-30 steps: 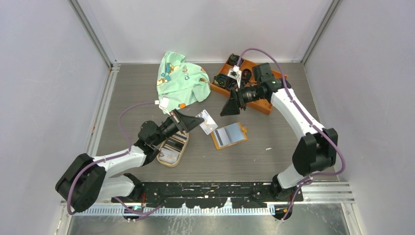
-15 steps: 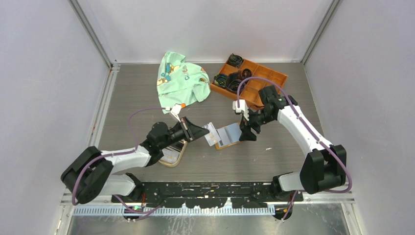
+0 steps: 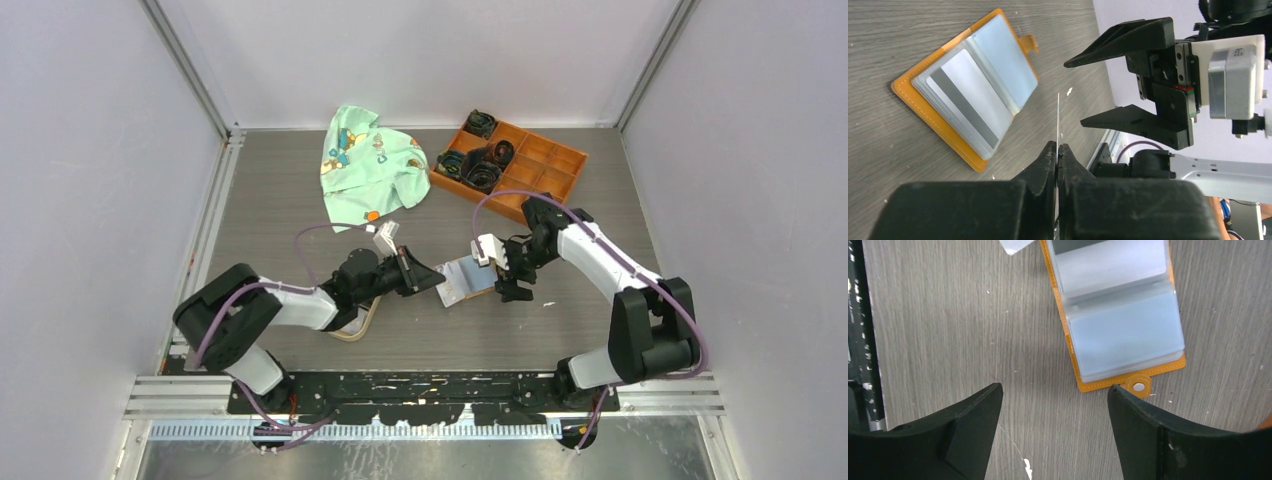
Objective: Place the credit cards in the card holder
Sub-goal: Insert the credit card into the card holder.
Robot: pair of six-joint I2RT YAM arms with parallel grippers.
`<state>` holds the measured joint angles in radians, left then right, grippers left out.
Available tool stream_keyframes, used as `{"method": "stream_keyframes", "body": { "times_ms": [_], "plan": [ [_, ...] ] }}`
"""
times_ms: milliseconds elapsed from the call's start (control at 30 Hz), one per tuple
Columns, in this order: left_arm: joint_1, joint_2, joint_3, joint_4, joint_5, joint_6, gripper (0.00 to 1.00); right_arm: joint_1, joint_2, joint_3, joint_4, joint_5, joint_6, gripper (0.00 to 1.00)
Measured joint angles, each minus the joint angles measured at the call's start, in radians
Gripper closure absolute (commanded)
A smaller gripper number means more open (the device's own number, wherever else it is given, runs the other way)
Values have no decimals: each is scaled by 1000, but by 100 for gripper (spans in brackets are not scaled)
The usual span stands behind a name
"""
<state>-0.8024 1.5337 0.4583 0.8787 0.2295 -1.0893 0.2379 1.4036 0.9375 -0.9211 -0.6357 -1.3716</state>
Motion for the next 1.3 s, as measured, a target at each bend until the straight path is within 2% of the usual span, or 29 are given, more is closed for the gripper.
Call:
{"method": "stream_keyframes", "body": {
  "times_ms": [267,733,1300],
  "plan": [
    [-3,177,86,29,-20,-29,100,0,95,0,24,46,-24,23],
    [-3,308,195,-10,-83,-100,100,10,167,10,32,130,-9,39],
    [-9,360,219,-23,-107,-162,100,50,233,35,53,207,50,45]
  ]
}}
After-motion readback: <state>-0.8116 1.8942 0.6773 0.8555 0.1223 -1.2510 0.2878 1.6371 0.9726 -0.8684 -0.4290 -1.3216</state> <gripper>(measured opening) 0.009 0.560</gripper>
